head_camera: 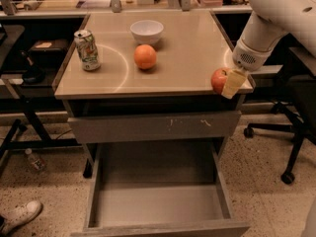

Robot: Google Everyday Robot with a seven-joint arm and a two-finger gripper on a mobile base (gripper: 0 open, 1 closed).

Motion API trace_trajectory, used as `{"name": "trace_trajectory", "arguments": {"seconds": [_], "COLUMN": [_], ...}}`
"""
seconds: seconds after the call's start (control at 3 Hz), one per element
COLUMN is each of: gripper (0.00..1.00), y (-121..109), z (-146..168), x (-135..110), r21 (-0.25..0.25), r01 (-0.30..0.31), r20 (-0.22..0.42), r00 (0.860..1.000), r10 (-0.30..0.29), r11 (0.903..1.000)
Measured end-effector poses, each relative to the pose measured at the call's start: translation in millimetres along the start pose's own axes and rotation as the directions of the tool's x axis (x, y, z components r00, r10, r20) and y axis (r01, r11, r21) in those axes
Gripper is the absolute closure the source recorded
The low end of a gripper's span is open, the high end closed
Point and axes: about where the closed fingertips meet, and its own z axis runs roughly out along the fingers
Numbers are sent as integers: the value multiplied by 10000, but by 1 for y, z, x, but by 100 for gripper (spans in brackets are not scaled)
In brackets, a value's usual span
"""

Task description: Place apple into middle drawer

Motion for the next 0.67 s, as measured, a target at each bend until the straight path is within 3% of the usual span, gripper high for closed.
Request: {"name": "trace_trajectory", "arguments": {"seconds": [0.67], "gripper": [100], "y": [56], "z": [-19], "x": [40], "r21": [-263], "r01": [-256], "r20": [-231], "r00": [9994], "r10": [250], "r11": [9993]}}
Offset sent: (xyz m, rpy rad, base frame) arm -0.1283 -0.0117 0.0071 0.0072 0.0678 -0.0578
